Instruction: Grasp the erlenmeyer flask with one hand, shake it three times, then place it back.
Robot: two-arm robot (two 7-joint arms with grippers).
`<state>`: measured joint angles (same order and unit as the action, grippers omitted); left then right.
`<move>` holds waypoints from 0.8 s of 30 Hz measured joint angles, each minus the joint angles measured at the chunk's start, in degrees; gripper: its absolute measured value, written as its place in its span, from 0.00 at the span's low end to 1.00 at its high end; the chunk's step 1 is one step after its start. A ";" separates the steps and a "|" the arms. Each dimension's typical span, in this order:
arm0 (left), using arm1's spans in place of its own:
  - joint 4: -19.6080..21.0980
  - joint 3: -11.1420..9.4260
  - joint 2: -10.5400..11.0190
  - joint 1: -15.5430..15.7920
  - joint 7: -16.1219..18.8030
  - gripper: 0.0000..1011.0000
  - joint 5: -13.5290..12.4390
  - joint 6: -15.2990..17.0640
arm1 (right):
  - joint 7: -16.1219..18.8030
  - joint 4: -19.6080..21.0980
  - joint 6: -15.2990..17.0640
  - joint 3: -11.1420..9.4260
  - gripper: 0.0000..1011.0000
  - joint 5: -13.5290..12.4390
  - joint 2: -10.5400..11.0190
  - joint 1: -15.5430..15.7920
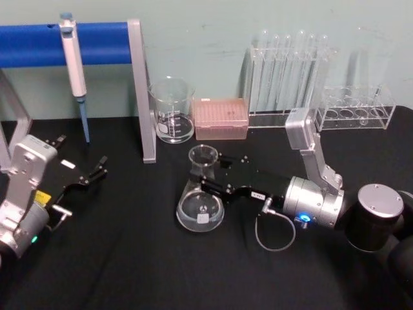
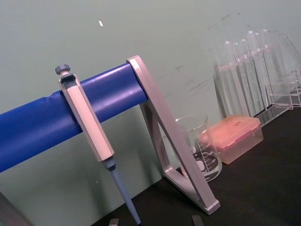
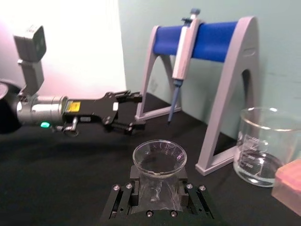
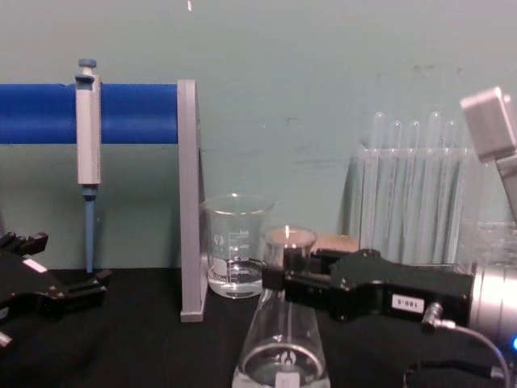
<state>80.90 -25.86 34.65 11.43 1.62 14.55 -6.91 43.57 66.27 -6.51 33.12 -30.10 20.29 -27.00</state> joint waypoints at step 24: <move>0.00 0.00 0.00 0.00 0.00 0.99 0.00 0.00 | -23.93 19.76 3.81 -9.00 0.44 4.69 0.62 9.60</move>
<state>80.90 -25.86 34.65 11.43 1.62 14.55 -6.91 19.64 86.03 -2.69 24.12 -25.41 20.91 -17.40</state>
